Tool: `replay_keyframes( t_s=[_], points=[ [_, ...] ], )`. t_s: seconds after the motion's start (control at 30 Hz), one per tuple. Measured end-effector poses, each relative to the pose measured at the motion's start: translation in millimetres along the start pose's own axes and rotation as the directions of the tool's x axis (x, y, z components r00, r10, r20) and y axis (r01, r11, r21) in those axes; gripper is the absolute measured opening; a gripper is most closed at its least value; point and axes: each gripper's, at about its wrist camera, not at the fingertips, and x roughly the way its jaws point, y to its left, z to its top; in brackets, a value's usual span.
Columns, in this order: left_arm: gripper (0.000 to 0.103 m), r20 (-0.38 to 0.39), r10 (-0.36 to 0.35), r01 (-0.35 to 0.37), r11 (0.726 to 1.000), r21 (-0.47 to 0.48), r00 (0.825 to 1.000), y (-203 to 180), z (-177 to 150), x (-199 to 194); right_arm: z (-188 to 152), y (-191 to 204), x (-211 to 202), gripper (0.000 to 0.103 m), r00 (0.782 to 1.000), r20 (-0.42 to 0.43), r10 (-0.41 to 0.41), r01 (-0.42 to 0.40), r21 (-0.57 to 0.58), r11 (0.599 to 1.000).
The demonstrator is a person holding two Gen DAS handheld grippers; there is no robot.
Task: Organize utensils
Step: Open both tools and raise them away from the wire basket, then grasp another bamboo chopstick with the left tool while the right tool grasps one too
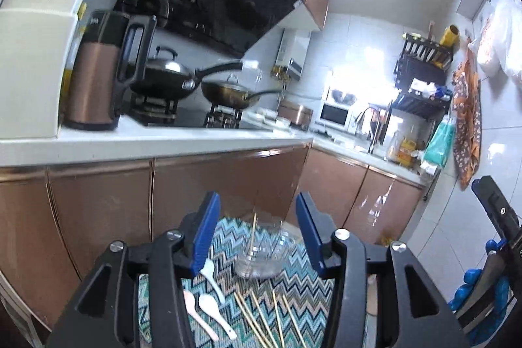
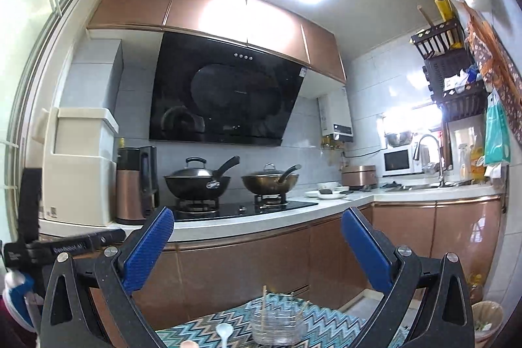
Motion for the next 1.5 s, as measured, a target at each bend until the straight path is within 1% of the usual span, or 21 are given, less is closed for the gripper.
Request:
replay_keyframes(
  t_s=[0.1,0.2,0.27,0.33,0.43,0.47,0.5,0.53,0.57,0.6,0.63,0.67,0.7,0.77,0.93,1.03,1.13,1.27,1.33,1.4,1.5],
  points=[
    [0.046,-0.077,-0.011,0.010,1.000,-0.011,0.997,2.5,-12.8,19.2,-14.1,-9.5,14.3,0.103,0.998,-0.069,-0.005,0.007,0.032,0.999],
    [0.046,-0.178,-0.018,0.015,1.000,-0.017,0.984,6.9,-31.4,46.9,-36.5,-22.6,34.1,0.103,0.986,-0.165,-0.021,0.032,0.062,0.998],
    [0.046,-0.253,-0.012,0.009,1.000,-0.015,0.967,9.5,-44.7,69.1,-53.9,-32.6,49.2,0.103,0.971,-0.237,-0.035,0.055,0.075,0.996],
    [0.046,-0.342,-0.012,0.006,1.000,-0.021,0.940,12.8,-61.2,93.9,-73.0,-42.2,63.7,0.103,0.951,-0.306,-0.036,0.067,0.092,0.994],
    [0.046,-0.483,-0.023,0.004,0.999,-0.041,0.875,16.7,-89.7,133.1,-100.3,-55.0,87.9,0.103,0.913,-0.408,-0.027,0.080,0.115,0.990],
    [0.046,-0.527,-0.031,0.005,0.999,-0.050,0.849,17.8,-99.7,146.0,-113.5,-59.9,98.6,0.103,0.891,-0.453,-0.023,0.086,0.120,0.989],
    [0.046,-0.572,-0.039,0.006,0.998,-0.060,0.820,18.9,-110.9,160.0,-122.1,-62.9,103.0,0.103,0.878,-0.478,-0.020,0.088,0.121,0.989],
    [0.046,-0.610,-0.046,0.004,0.998,-0.069,0.791,19.9,-122.2,173.5,-135.8,-67.3,113.3,0.103,0.852,-0.523,-0.010,0.088,0.124,0.988],
    [0.046,-0.634,-0.047,0.001,0.997,-0.073,0.772,19.9,-129.6,182.3,-145.3,-69.9,119.2,0.103,0.834,-0.551,-0.002,0.087,0.127,0.988],
    [0.045,-0.666,-0.048,-0.006,0.997,-0.078,0.744,20.7,-140.3,194.7,-157.9,-73.7,127.3,0.103,0.811,-0.585,0.008,0.086,0.132,0.987],
    [0.045,-0.688,-0.049,-0.011,0.997,-0.082,0.724,22.0,-148.5,203.7,-168.8,-77.4,134.4,0.103,0.790,-0.613,0.017,0.084,0.135,0.987],
    [0.044,-0.718,-0.048,-0.021,0.996,-0.087,0.695,22.9,-159.4,217.2,-178.2,-79.3,140.0,0.103,0.772,-0.635,0.022,0.083,0.134,0.987],
    [0.042,-0.736,-0.047,-0.029,0.996,-0.090,0.676,23.7,-166.8,225.7,-187.5,-80.8,145.9,0.100,0.754,-0.657,0.026,0.082,0.132,0.988],
    [0.039,-0.778,-0.046,-0.052,0.994,-0.100,0.626,26.1,-186.0,246.5,-212.1,-85.1,158.2,0.094,0.707,-0.705,0.044,0.078,0.139,0.987],
    [0.032,-0.840,-0.058,-0.099,0.986,-0.132,0.539,36.4,-218.1,286.1,-268.7,-93.9,179.6,0.079,0.588,-0.803,0.101,0.072,0.176,0.982],
    [0.028,-0.860,-0.063,-0.122,0.982,-0.144,0.506,38.6,-228.5,301.2,-293.9,-94.6,191.5,0.069,0.526,-0.842,0.122,0.065,0.183,0.981],
    [0.024,-0.875,-0.065,-0.150,0.976,-0.155,0.479,42.3,-237.9,314.4,-310.7,-96.1,202.0,0.065,0.485,-0.864,0.136,0.058,0.187,0.981],
    [0.020,-0.887,-0.056,-0.177,0.972,-0.153,0.457,45.8,-245.7,329.0,-325.0,-98.3,214.4,0.057,0.444,-0.884,0.146,0.052,0.188,0.981],
    [0.018,-0.897,-0.050,-0.195,0.969,-0.149,0.440,47.9,-252.2,336.6,-332.7,-98.1,220.6,0.055,0.423,-0.894,0.149,0.048,0.186,0.981],
    [0.017,-0.903,-0.048,-0.204,0.968,-0.148,0.427,48.6,-256.8,341.4,-339.2,-98.8,225.8,0.053,0.407,-0.901,0.151,0.043,0.184,0.982],
    [0.016,-0.907,-0.048,-0.206,0.968,-0.146,0.418,47.5,-260.6,347.1,-345.0,-99.3,229.5,0.051,0.391,-0.908,0.152,0.038,0.181,0.983]
  ],
)
